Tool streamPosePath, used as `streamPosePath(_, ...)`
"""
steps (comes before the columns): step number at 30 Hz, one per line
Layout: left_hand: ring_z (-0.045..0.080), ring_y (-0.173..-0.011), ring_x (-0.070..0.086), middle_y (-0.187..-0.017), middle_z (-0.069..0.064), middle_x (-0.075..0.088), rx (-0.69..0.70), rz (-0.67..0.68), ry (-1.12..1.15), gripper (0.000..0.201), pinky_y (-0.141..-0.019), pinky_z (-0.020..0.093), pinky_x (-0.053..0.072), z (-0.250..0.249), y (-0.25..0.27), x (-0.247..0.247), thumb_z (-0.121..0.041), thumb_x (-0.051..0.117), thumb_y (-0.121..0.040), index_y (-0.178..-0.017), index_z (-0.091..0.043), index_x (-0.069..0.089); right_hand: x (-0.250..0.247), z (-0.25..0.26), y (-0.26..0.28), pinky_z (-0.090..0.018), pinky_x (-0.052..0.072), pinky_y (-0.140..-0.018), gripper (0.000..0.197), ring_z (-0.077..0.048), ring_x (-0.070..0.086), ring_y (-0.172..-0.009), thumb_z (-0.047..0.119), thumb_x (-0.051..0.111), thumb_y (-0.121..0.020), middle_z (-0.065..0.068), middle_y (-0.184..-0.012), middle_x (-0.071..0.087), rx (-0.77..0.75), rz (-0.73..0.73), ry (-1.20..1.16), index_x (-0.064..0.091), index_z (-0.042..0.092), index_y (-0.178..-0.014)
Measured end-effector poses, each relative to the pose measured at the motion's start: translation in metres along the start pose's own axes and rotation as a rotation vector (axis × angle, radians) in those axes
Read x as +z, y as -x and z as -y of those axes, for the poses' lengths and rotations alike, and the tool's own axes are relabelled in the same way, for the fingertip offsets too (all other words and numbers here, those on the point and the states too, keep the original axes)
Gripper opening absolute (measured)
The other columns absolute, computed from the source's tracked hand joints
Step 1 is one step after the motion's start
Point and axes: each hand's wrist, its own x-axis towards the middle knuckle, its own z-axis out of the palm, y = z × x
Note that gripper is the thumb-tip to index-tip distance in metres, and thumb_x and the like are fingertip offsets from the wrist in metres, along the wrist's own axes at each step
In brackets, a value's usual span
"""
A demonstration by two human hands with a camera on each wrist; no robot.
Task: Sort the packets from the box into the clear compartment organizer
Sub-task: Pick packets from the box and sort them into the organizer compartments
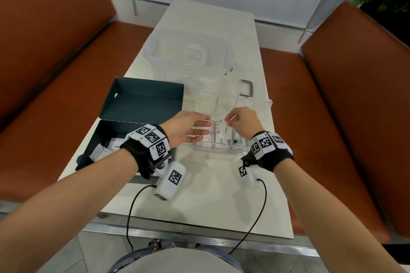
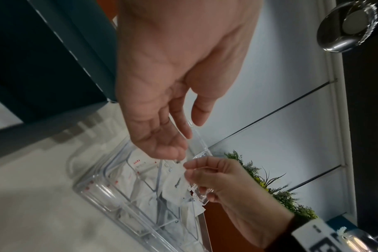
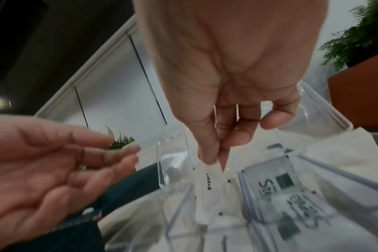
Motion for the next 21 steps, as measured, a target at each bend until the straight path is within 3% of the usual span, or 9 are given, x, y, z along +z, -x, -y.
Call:
streamPosePath(3, 0.022, -0.093, 0.065, -0.109, 0.006, 0.068, 0.003, -0.001, 0.001, 0.026, -0.084, 0.031, 0.051, 0.001, 0.004, -0.004, -0.020, 0.057, -0.097, -0.119, -0.008, 0.064, 0.016, 0.000, 0.002, -0.045, 0.036, -0.101, 0.010, -0.021, 0.059, -0.101, 0.014, 0.061, -0.087, 0.002, -0.093, 0.066, 0.043, -0.001, 0.107, 0.067, 0.023, -0.088)
streamPosePath(7, 0.022, -0.092, 0.065, -0.107, 0.006, 0.068, 0.013, 0.008, -0.005, 0.025, -0.082, 0.030, 0.051, 0.004, 0.009, -0.008, -0.020, 0.057, -0.097, -0.118, -0.009, 0.064, 0.031, -0.003, 0.002, -0.042, 0.029, -0.096, 0.014, -0.022, 0.057, -0.101, 0.012, 0.057, -0.087, 0.004, -0.095, 0.068, 0.021, 0.004, 0.256, 0.062, 0.025, -0.083)
streamPosePath(13, 0.020, -0.090, 0.066, -0.104, 0.005, 0.070, 0.012, 0.009, 0.005, 0.027, -0.087, 0.032, 0.052, 0.009, 0.012, -0.015, -0.021, 0.058, -0.097, -0.120, -0.008, 0.064, 0.044, -0.009, 0.001, -0.041, 0.028, -0.088, 0.019, -0.025, 0.056, -0.102, 0.011, 0.060, -0.085, -0.001, -0.099, 0.067, -0.127, 0.027, 0.569, 0.064, 0.019, -0.101)
streamPosePath(21, 0.021, -0.093, 0.065, -0.117, 0.010, 0.068, 0.024, 0.010, 0.003, 0.029, -0.077, 0.027, 0.053, 0.010, 0.018, -0.020, -0.021, 0.056, -0.098, -0.123, -0.007, 0.063, 0.047, -0.005, 0.007, -0.041, 0.028, -0.085, 0.018, -0.023, 0.052, -0.094, 0.010, 0.056, -0.087, 0.002, -0.093, 0.066, -0.153, -0.012, 0.768, 0.070, 0.022, -0.089)
